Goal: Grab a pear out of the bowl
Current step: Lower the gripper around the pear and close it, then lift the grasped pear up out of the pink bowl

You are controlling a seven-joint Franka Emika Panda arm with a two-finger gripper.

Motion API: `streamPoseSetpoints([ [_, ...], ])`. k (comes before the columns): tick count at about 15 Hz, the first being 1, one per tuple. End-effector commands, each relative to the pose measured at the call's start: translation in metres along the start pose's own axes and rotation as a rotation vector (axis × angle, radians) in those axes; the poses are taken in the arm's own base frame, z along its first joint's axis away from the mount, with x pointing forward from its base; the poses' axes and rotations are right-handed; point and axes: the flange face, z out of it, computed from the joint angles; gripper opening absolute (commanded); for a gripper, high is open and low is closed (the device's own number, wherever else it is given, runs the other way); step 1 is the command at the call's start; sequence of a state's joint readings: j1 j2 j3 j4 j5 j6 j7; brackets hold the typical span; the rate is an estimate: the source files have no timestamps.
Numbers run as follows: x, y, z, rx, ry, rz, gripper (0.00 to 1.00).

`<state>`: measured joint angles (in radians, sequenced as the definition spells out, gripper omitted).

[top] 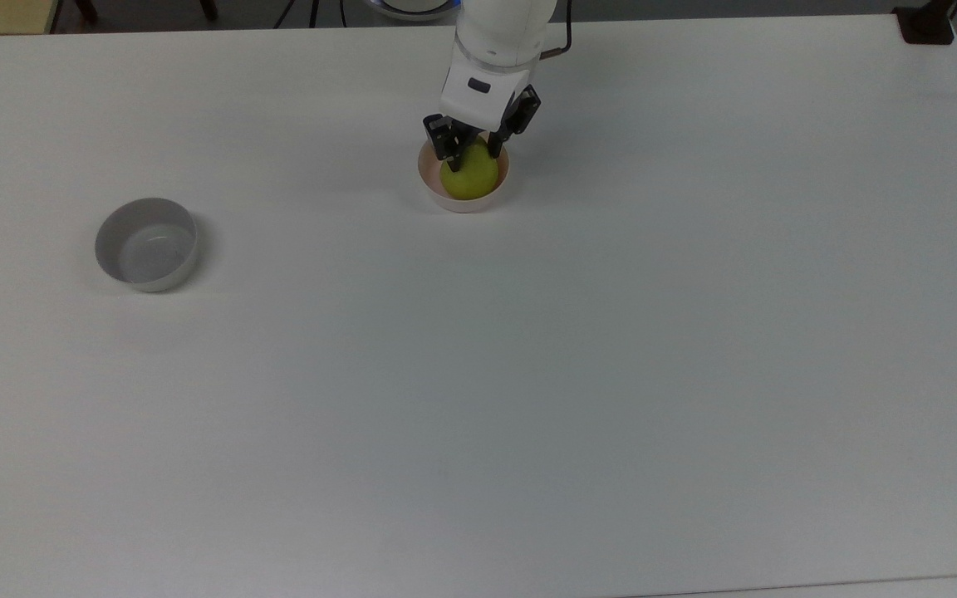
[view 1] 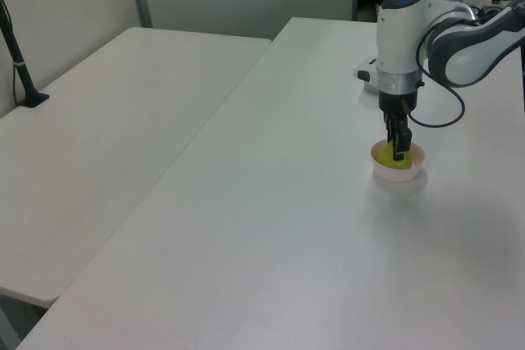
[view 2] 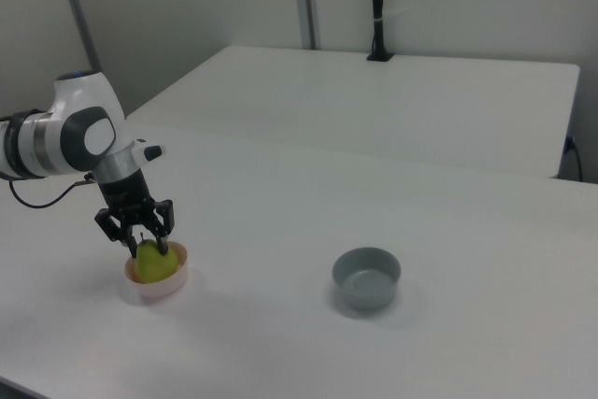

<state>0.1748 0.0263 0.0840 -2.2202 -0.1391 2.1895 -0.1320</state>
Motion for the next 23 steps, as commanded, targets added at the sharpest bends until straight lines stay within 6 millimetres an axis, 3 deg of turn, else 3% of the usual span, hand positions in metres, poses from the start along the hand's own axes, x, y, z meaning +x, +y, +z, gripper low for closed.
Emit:
streamPoseSetpoints([
  [1,-0.003,0.001,0.005,-0.009,-0.006,-0.014,0.19],
  [13,0.0,0.008,-0.025,-0.008,-0.041,0.007,0.19],
  [20,0.01,0.023,-0.073,-0.002,-0.061,0.041,0.19],
  [23,0.019,0.042,-0.092,0.013,-0.022,0.084,0.19],
])
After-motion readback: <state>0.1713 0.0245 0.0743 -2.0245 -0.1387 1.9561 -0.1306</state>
